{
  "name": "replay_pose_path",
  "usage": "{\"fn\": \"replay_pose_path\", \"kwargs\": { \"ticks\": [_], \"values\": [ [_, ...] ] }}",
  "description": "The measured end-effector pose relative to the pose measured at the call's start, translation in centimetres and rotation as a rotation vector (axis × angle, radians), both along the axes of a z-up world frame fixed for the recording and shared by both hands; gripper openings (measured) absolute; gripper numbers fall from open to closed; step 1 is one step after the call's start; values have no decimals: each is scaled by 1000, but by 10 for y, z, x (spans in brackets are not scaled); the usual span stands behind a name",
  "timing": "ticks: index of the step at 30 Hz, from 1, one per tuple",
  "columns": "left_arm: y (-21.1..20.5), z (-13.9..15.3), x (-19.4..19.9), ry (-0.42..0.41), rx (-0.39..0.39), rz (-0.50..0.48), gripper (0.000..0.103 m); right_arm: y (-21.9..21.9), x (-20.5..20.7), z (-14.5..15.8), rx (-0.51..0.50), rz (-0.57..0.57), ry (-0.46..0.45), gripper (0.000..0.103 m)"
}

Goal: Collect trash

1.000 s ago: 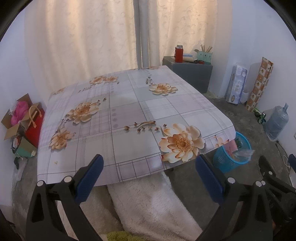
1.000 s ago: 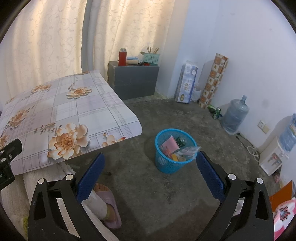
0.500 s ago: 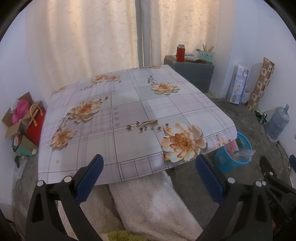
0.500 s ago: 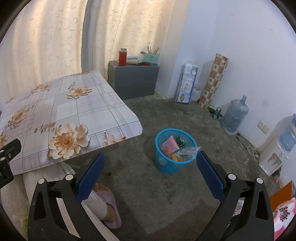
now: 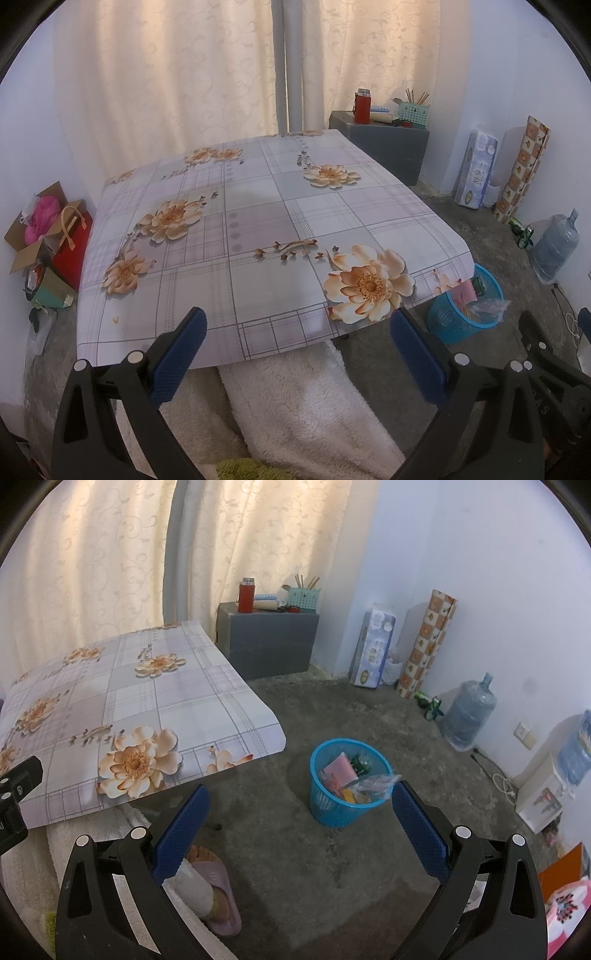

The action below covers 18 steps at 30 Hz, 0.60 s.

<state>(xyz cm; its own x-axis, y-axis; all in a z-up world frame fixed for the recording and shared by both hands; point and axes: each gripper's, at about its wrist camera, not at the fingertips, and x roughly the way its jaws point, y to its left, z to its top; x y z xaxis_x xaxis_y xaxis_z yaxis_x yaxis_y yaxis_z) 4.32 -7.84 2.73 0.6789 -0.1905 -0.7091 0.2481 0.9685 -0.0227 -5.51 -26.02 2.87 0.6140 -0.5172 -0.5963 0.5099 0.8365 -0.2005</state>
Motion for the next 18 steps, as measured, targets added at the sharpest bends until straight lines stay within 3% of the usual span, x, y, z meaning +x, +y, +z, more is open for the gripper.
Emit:
{"fn": "replay_pose_path", "kwargs": {
  "ticks": [18],
  "values": [
    [0,0,0,2,0,0,97,1,0,2,-2,-1,1,95]
  ]
}}
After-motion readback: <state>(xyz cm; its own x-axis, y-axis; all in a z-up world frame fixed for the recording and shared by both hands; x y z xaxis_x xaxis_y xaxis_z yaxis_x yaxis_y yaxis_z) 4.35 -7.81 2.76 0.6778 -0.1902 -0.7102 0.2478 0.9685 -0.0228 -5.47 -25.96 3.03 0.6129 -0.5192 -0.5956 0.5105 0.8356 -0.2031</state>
